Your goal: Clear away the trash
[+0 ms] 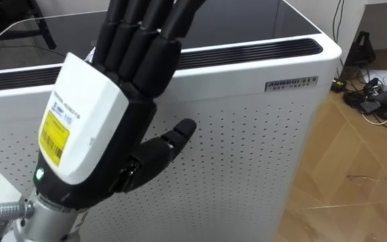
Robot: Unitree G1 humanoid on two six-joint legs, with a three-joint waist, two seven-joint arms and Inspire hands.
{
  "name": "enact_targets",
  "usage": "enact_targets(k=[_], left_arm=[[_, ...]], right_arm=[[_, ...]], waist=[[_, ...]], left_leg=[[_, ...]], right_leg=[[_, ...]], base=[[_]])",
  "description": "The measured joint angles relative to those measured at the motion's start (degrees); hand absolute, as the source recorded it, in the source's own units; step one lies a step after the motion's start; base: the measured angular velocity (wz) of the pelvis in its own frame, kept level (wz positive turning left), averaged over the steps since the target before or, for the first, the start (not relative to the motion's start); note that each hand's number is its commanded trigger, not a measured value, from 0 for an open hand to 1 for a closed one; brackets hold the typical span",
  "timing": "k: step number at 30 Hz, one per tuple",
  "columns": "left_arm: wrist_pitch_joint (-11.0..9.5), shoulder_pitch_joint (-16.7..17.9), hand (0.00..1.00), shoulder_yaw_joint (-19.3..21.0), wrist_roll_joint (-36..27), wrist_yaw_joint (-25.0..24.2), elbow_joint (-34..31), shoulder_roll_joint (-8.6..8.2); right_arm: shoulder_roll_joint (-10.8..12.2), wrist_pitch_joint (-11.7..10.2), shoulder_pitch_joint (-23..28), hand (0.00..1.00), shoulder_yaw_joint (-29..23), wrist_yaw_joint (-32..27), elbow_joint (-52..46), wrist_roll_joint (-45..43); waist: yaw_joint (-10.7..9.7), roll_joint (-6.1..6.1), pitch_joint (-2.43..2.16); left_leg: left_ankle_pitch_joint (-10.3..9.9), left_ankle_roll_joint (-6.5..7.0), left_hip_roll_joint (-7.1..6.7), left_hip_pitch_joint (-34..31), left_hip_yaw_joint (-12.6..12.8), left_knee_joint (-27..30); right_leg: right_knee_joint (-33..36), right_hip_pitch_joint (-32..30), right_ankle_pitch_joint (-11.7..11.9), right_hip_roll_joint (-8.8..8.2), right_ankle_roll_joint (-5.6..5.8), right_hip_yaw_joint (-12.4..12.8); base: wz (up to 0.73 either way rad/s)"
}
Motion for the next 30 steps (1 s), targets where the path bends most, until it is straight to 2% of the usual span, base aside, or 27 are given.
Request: enact_targets(k=[8, 13, 16, 18, 21, 28, 30], left_arm=[[0.59, -0.02, 0.00, 5.24, 1.42, 0.01, -2.89, -0.03], [1.45, 0.02, 0.00, 5.53, 2.10, -0.33, -3.63, -0.03], [1.45, 0.02, 0.00, 6.05, 2.10, -1.08, -3.65, -0.02], [1.66, -0.01, 0.00, 6.75, 2.10, -1.49, -3.65, 0.02], [1.92, 0.00, 0.00, 6.75, 2.09, -1.80, -3.65, 0.02], [1.93, 0.01, 0.00, 6.77, 2.07, -2.75, -3.68, 0.22], [1.36, 0.01, 0.00, 6.77, 2.05, -2.88, -3.65, 0.33]], right_arm=[[-0.09, 0.03, 0.55, 1.00, -0.03, 0.12, -0.04, -1.92], [0.10, 0.05, 1.29, 1.00, -0.03, 0.61, -0.42, -1.95], [0.04, 0.06, 1.69, 1.00, -0.09, 0.60, -0.43, -1.95], [0.03, 0.06, 1.87, 1.00, -0.09, 0.58, -0.42, -1.96], [-0.01, 0.06, 1.94, 1.00, -0.10, 0.55, -0.42, -1.96], [-0.05, 0.07, 1.96, 1.00, -0.10, 0.58, -0.38, -2.22], [-0.07, 0.07, 1.96, 1.00, -0.10, 0.58, -0.35, -2.21]], waist=[[0.99, 0.01, -0.17], [1.08, 0.22, -0.30], [1.18, 0.65, -0.59], [1.16, 0.77, -0.54], [1.22, 1.14, -0.22], [1.55, 1.47, -0.13], [1.93, 1.33, -0.01]], left_leg=[[0.02, -0.04, -0.14, 0.20, -1.21, 0.08], [0.15, -0.21, -0.13, 0.10, -1.32, 0.11], [0.16, -0.23, -0.12, -0.01, -1.51, 0.17], [0.16, -0.23, -0.12, 0.05, -1.52, 0.25], [0.16, -0.23, -0.13, -0.02, -1.68, 0.53], [0.20, -0.29, -0.11, -0.01, -2.01, 0.68], [0.20, -0.30, -0.12, 0.09, -2.01, 0.66]], right_leg=[[-0.08, 0.87, 0.00, -0.12, 0.00, -1.50], [-0.08, 0.96, 0.02, -0.10, -0.03, -1.79], [-0.02, 1.01, 0.03, -0.11, -0.05, -1.87], [-0.02, 1.02, 0.04, -0.11, -0.06, -1.88], [0.01, 1.03, 0.06, -0.13, -0.10, -2.03], [0.00, 1.26, 0.08, -0.07, -0.13, -2.18], [0.00, 1.37, 0.08, -0.08, -0.13, -2.20]], base=[[0.09], [0.03], [0.00], [0.00], [0.00], [0.02], [0.00]])
